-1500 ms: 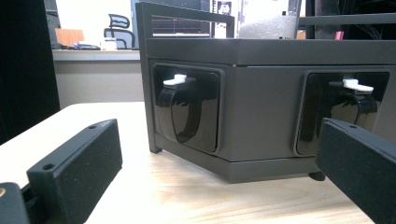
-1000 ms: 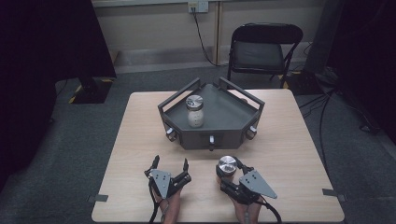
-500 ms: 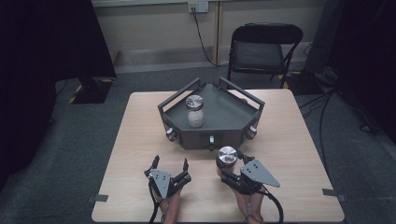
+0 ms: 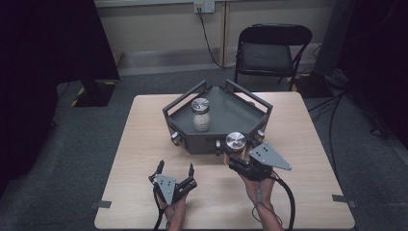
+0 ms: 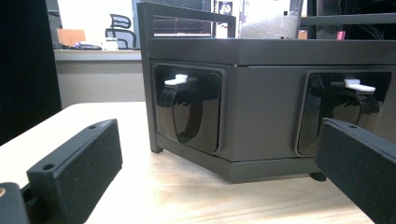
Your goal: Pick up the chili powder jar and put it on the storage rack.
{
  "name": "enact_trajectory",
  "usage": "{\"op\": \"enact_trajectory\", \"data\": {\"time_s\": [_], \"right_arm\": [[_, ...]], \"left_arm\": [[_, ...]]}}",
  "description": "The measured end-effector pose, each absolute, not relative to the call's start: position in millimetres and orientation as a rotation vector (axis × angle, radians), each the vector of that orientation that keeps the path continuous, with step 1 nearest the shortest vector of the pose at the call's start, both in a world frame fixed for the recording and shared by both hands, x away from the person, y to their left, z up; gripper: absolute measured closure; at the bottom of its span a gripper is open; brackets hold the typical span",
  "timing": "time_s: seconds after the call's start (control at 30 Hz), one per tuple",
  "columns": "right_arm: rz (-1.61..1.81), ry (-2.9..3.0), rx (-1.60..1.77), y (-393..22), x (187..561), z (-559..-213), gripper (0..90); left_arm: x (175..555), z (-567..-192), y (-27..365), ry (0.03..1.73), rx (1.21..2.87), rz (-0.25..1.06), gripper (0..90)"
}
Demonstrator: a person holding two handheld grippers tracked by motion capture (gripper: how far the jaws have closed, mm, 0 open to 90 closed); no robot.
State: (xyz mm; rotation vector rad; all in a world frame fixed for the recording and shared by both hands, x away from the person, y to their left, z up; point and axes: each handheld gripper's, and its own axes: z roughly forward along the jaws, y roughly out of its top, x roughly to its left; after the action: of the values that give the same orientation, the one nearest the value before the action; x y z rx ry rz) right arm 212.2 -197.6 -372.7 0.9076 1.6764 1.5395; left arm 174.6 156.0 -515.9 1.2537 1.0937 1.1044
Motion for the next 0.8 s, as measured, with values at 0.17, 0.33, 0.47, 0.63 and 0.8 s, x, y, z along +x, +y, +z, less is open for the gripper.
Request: {"op": "enact_trajectory", "data": {"time_s": [0.17, 0.33, 0.47, 0.63, 0.8], "right_arm": [[1.528, 1.663, 0.9, -192.9, 222.4, -365.2, 35.1], [1.512, 1.634, 0.901, -187.8, 232.6, -356.6, 35.1], [1.506, 1.605, 0.912, -185.5, 243.7, -348.8, 35.1], [1.514, 1.57, 0.941, -182.1, 256.6, -338.1, 35.1], [1.5, 1.552, 0.982, -172.8, 268.6, -336.0, 35.1]], "left_arm": [[174.6, -515.9, 156.0, 1.094, 1.253, 1.104, 0.4], [174.6, -515.9, 156.2, 1.093, 1.254, 1.103, 0.4], [174.6, -516.0, 155.9, 1.095, 1.252, 1.104, 0.4], [174.6, -515.9, 155.8, 1.095, 1.253, 1.105, 0.4], [174.6, -515.9, 156.0, 1.094, 1.253, 1.104, 0.4]]}}
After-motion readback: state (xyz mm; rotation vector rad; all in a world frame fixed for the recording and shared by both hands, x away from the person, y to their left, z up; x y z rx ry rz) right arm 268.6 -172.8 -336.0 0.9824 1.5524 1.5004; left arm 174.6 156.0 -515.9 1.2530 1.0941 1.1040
